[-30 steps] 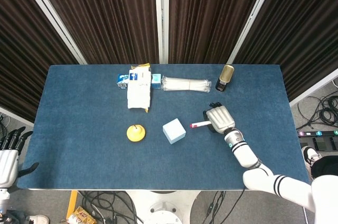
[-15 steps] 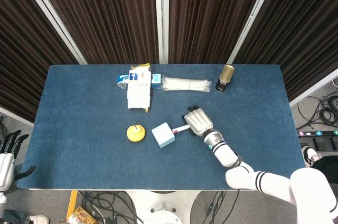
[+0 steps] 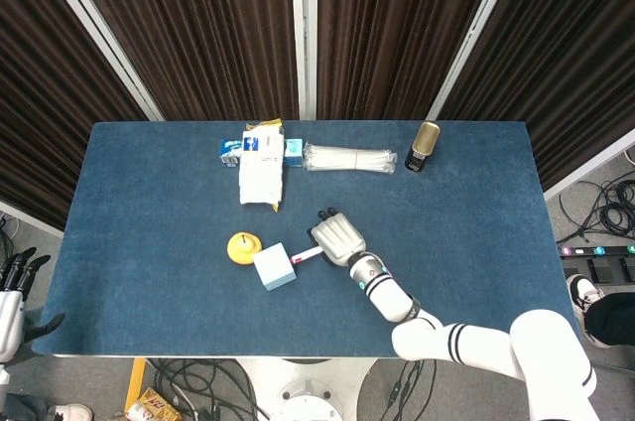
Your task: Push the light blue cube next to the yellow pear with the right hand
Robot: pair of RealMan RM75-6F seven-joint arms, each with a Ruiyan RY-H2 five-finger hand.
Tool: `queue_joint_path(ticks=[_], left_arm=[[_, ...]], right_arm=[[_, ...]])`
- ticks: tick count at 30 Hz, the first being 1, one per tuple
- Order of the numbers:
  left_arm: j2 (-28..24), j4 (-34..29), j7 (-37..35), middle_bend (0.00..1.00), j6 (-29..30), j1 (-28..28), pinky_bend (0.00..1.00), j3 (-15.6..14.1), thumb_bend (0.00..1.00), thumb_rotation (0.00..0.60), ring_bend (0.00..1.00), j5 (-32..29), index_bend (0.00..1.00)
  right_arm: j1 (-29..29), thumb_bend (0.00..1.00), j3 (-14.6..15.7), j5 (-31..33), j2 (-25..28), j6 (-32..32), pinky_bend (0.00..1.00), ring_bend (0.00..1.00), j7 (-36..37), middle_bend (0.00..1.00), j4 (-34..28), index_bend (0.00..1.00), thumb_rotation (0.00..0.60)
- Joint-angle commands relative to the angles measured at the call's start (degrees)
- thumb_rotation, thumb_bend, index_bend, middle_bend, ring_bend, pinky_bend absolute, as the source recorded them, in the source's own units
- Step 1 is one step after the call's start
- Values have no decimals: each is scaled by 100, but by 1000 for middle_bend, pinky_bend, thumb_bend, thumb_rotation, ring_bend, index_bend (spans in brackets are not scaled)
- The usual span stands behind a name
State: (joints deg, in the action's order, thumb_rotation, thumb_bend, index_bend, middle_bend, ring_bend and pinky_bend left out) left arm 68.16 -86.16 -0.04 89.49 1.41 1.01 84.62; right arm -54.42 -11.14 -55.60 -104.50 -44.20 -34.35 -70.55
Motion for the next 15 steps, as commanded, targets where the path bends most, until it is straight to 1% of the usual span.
queue_joint_path(ticks=[1, 3, 6, 9, 12, 15], left_arm=[[10, 21, -10, 199, -10, -10, 178, 5, 103, 600, 120, 14, 221], [16, 40, -26, 199, -13, -25, 178, 16, 102, 600, 120, 32, 221], [29, 63, -54, 199, 15, -50, 178, 46, 102, 600, 120, 75, 221], [42, 75, -62, 199, 20, -66, 178, 51, 102, 600, 120, 110, 221], [45, 60, -50, 199, -12, -94, 178, 50, 102, 600, 120, 134, 221], [52, 35, -36, 200, -7, -113, 178, 55, 102, 600, 120, 167, 221]], right_arm=[[175, 359, 121, 25, 300, -209, 187, 181, -35, 542, -237, 590, 600], [318, 358, 224, 8, 555, -355, 187, 181, -54, 542, -423, 591, 600], [607, 356, 424, -28, 1081, -615, 186, 181, -58, 542, -755, 596, 600], [831, 355, 568, -31, 1468, -774, 182, 177, -11, 542, -948, 583, 600], [1033, 352, 715, 19, 1766, -840, 175, 147, 54, 517, -1053, 523, 600], [1159, 349, 827, 79, 1870, -811, 167, 123, 118, 472, -1046, 453, 600]])
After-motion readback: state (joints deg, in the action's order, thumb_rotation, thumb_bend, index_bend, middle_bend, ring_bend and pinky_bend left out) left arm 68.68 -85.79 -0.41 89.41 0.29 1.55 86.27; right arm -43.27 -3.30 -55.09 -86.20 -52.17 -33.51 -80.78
